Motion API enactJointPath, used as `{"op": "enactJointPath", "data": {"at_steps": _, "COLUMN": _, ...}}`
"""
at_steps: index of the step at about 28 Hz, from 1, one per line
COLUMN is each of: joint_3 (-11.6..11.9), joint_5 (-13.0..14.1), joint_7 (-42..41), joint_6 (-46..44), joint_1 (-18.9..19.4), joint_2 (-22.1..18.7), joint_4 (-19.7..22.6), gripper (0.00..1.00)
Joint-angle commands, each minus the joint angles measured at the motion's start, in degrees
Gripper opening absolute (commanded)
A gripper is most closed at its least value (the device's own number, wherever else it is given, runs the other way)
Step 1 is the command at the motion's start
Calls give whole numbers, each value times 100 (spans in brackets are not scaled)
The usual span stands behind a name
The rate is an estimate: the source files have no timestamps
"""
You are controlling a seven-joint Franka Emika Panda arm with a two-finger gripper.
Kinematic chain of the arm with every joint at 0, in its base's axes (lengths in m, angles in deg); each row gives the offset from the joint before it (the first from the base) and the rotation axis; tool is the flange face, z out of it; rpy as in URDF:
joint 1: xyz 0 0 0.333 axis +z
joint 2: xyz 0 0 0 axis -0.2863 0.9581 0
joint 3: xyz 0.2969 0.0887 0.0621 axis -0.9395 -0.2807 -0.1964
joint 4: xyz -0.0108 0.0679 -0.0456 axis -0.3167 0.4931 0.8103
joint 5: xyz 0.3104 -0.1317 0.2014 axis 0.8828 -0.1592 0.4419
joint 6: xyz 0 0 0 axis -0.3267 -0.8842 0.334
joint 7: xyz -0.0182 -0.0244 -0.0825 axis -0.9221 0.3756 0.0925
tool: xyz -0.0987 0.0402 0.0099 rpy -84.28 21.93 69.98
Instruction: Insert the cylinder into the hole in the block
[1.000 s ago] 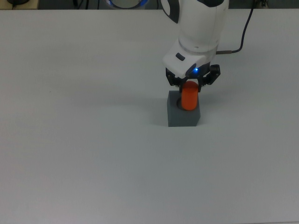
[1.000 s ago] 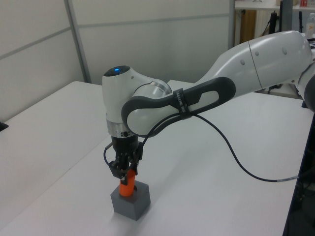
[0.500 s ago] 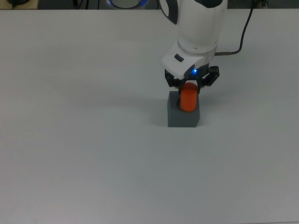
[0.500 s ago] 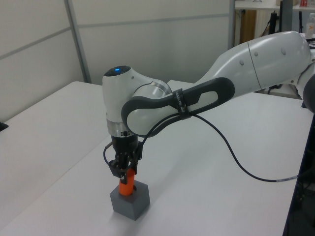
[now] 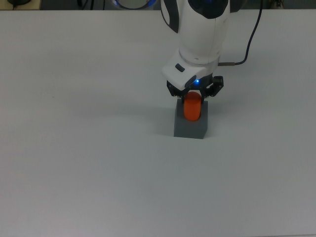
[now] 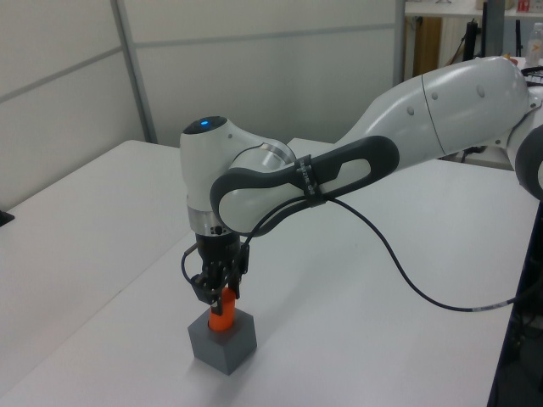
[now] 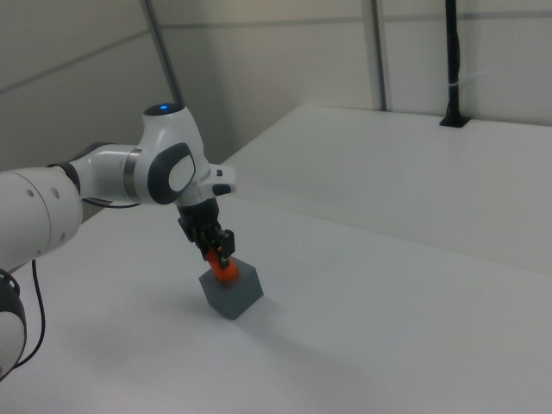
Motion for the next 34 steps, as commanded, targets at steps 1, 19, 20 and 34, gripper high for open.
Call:
{"op": "enactJointPath", "data": {"at_steps": 1, "joint_3": 27, "joint_5": -119, "joint_7": 54, "joint_6": 150, "joint_1": 69, "joint_2": 79, "joint_4": 119, "gripper": 38}}
{"op": "enactJointPath", "data": {"at_steps": 19, "joint_3": -8, "joint_5": -48, "joint_7": 116, "joint_6": 79, "joint_1": 69, "joint_2": -194, "joint_4": -224, "gripper": 100}}
{"op": "enactJointPath", "data": {"at_steps": 20, "joint_3": -8, "joint_5": -48, "joint_7": 116, "joint_6": 53, "joint_1": 60, "joint_2": -263, "joint_4": -224, "gripper": 100}}
{"op": "enactJointPath", "data": {"at_steps": 34, "joint_3": 220, "joint_5": -110, "joint_7": -560, "joint_6": -1106, "joint_1": -89, "joint_2": -967, "joint_4": -268, "gripper": 100}}
